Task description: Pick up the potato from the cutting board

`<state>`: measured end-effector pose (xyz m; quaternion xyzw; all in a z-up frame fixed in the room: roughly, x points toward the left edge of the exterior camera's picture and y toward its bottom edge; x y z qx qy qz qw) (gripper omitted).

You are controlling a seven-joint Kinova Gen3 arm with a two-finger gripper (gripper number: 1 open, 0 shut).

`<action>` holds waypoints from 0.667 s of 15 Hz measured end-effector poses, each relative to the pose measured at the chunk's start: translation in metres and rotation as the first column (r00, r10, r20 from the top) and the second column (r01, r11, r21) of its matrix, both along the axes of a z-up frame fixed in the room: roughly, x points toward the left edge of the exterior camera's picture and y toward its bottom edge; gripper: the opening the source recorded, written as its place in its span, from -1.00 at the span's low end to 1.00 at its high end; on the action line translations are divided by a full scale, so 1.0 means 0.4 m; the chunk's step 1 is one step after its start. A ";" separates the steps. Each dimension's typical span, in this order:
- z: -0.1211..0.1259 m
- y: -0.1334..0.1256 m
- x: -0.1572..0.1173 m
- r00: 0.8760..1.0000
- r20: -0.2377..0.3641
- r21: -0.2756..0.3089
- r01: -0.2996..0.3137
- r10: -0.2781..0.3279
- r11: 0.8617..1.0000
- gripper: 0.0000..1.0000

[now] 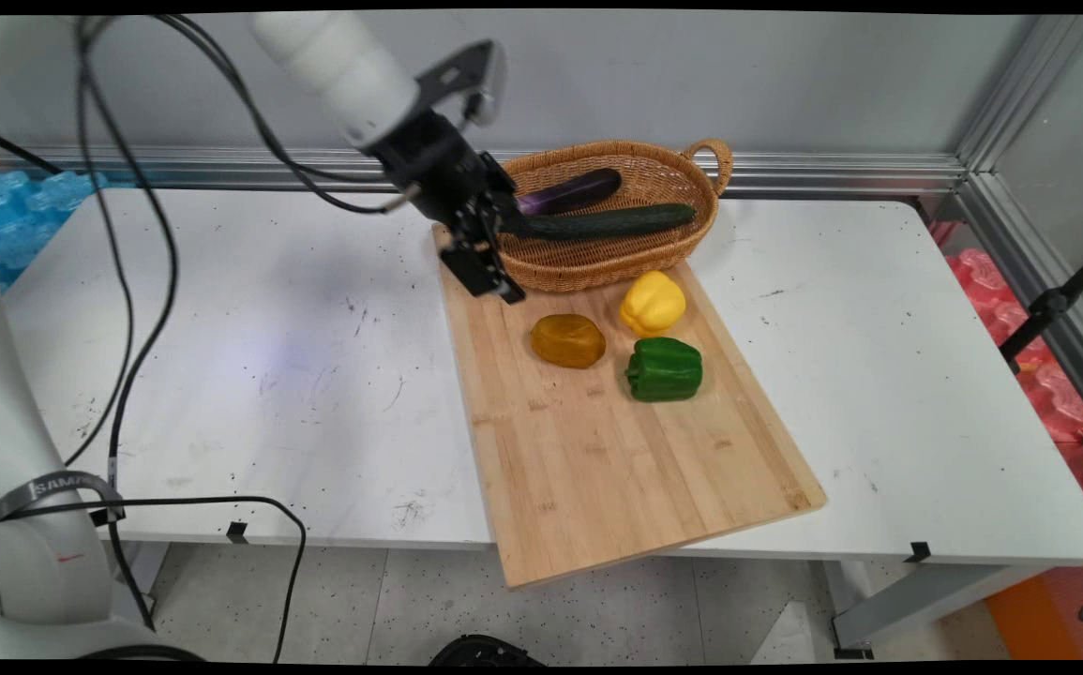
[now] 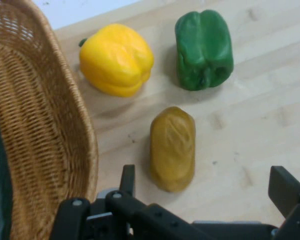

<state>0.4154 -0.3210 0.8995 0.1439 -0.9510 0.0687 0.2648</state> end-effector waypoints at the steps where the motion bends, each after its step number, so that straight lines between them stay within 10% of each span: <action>1: -0.026 -0.017 -0.022 1.000 0.009 0.002 0.011 -0.011 1.000 1.00; 10: -0.186 -0.102 -0.118 0.994 0.081 0.047 0.068 -0.071 0.997 1.00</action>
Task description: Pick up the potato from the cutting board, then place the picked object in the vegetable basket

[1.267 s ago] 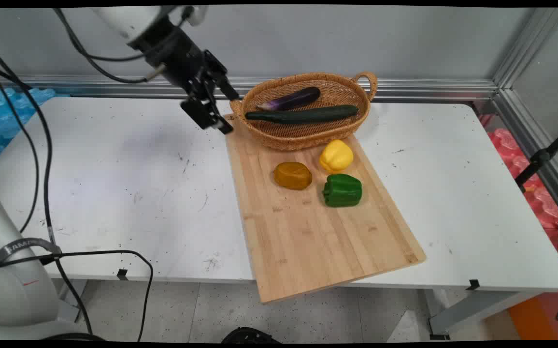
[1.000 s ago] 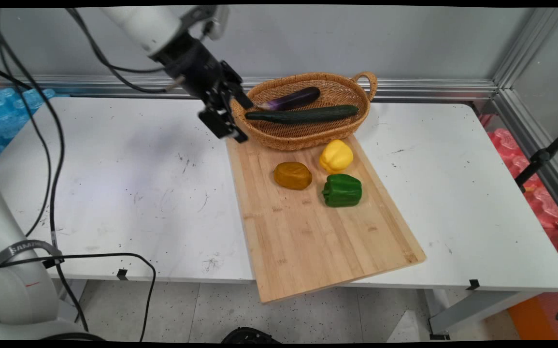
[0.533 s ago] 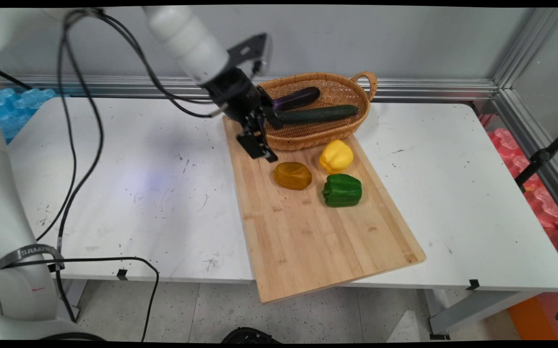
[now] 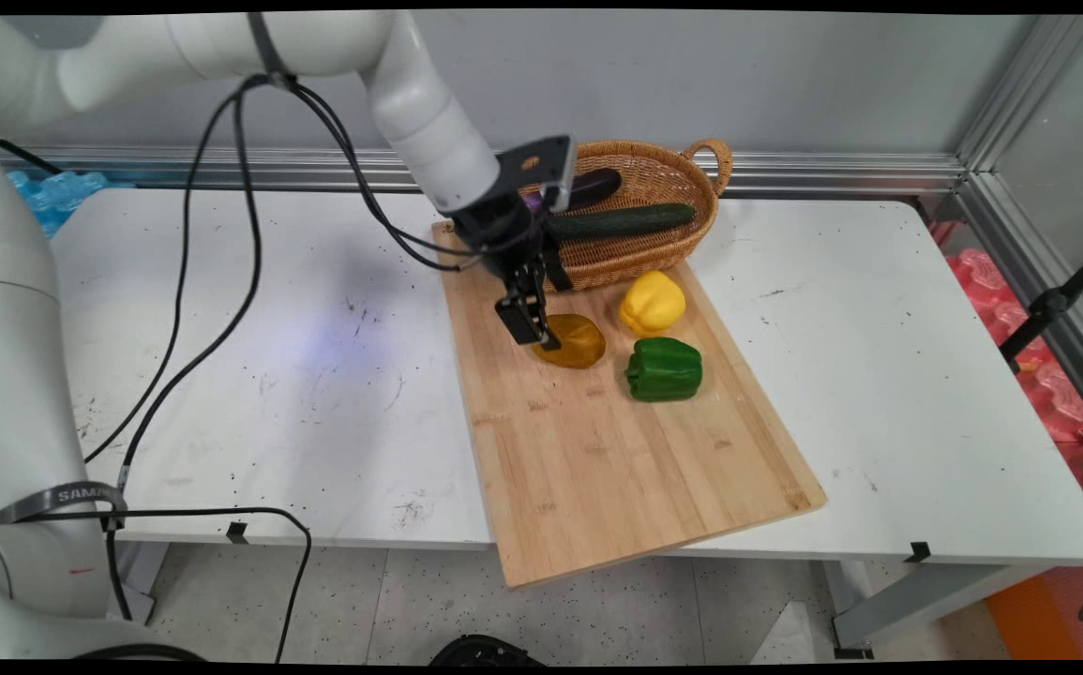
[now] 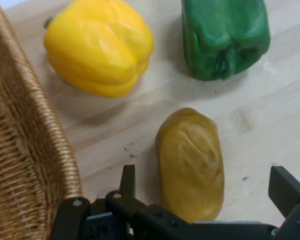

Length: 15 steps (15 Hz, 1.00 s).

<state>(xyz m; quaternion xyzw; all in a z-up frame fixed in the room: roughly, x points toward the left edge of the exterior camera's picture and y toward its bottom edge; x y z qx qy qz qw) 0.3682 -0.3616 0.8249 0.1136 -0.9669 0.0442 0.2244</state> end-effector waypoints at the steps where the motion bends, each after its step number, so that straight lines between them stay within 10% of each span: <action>1: -0.017 -0.008 -0.008 1.000 0.009 0.007 0.006 -0.006 1.000 1.00; 7: -0.077 -0.034 -0.039 0.999 0.037 0.028 0.028 -0.029 0.999 1.00; 8: -0.082 -0.037 -0.042 0.999 0.039 0.030 0.031 -0.032 0.999 -1.00; 15: -0.062 -0.042 -0.048 0.998 0.036 0.034 0.051 -0.053 0.998 -1.00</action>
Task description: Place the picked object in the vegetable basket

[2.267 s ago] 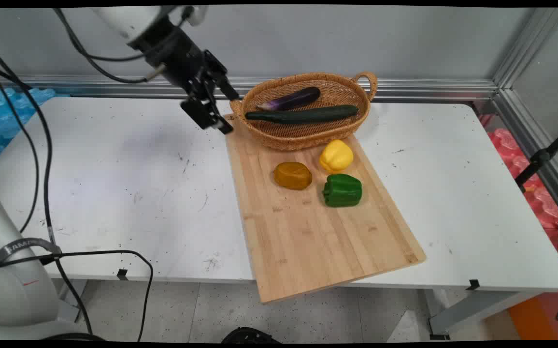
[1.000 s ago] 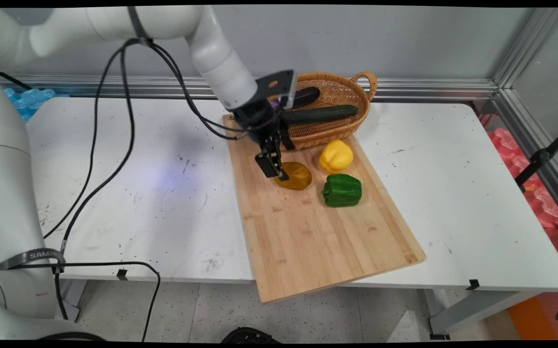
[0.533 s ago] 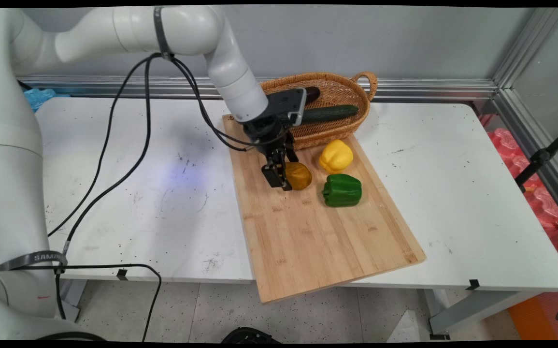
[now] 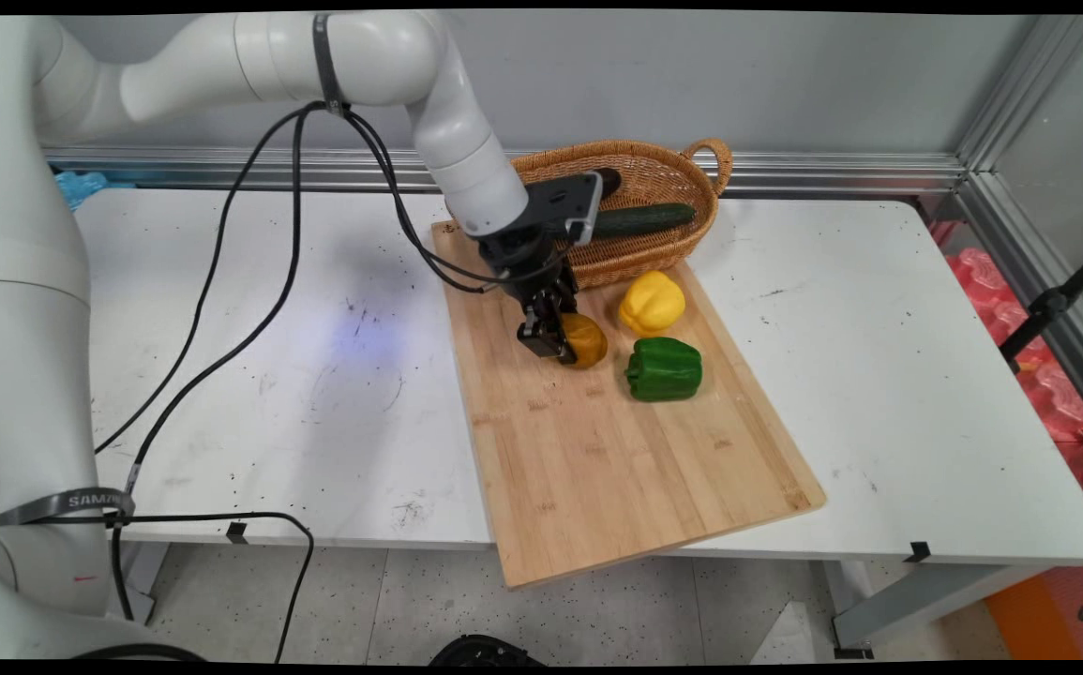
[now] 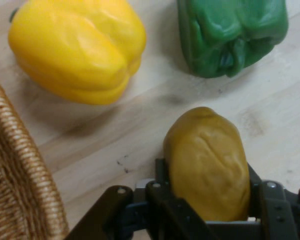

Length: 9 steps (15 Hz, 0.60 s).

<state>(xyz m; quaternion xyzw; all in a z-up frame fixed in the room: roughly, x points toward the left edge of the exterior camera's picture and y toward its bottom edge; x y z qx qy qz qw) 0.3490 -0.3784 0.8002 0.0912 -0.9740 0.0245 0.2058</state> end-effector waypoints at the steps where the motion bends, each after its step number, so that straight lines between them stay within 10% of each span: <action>1: 0.015 0.004 0.005 1.000 -0.002 0.001 -0.004 0.004 1.000 -1.00; 9: 0.198 0.048 0.073 0.995 -0.037 -0.005 -0.097 0.096 0.995 -1.00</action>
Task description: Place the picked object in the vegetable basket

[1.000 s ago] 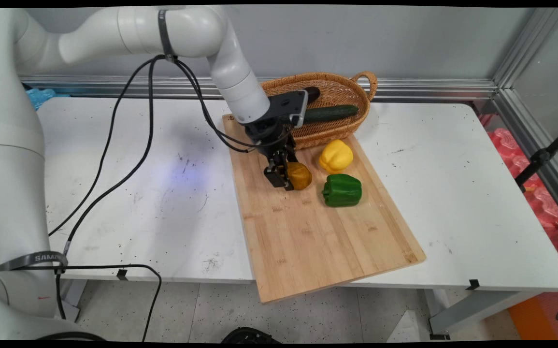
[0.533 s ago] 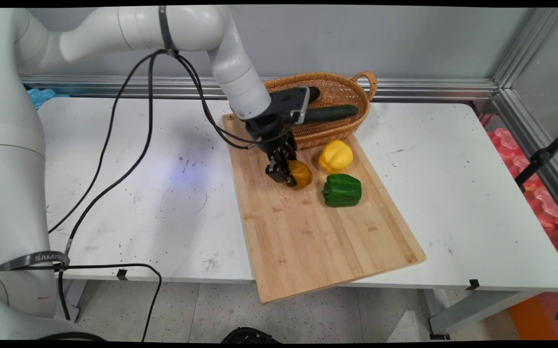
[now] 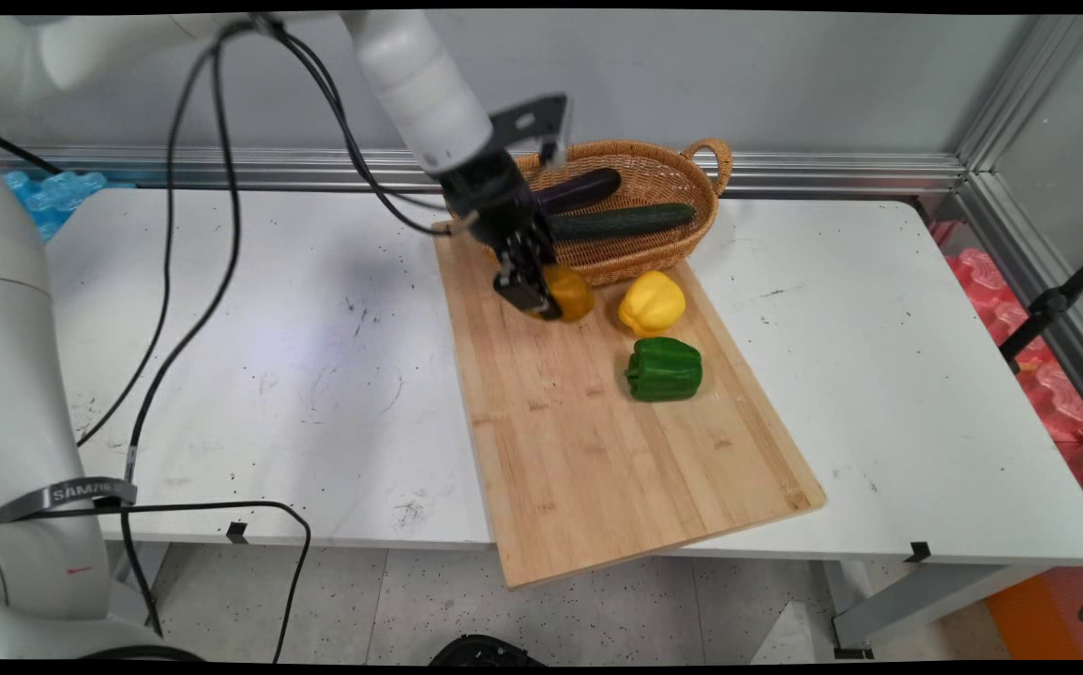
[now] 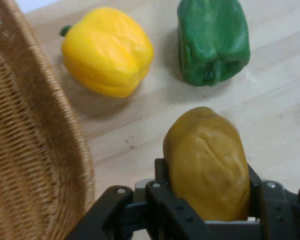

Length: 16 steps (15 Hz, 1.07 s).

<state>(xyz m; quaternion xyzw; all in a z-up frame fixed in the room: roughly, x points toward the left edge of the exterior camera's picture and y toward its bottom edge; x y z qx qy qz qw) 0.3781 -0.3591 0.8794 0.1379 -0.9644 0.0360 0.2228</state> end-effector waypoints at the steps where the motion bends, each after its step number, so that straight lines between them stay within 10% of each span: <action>1: 0.027 0.003 0.013 1.000 -0.009 -0.004 -0.028 0.028 1.000 -1.00; 8: 0.158 -0.022 0.073 0.957 -0.092 -0.004 -0.278 0.277 0.961 -1.00; 16: 0.194 -0.148 0.069 0.849 -0.158 -0.008 -0.512 0.504 0.859 -1.00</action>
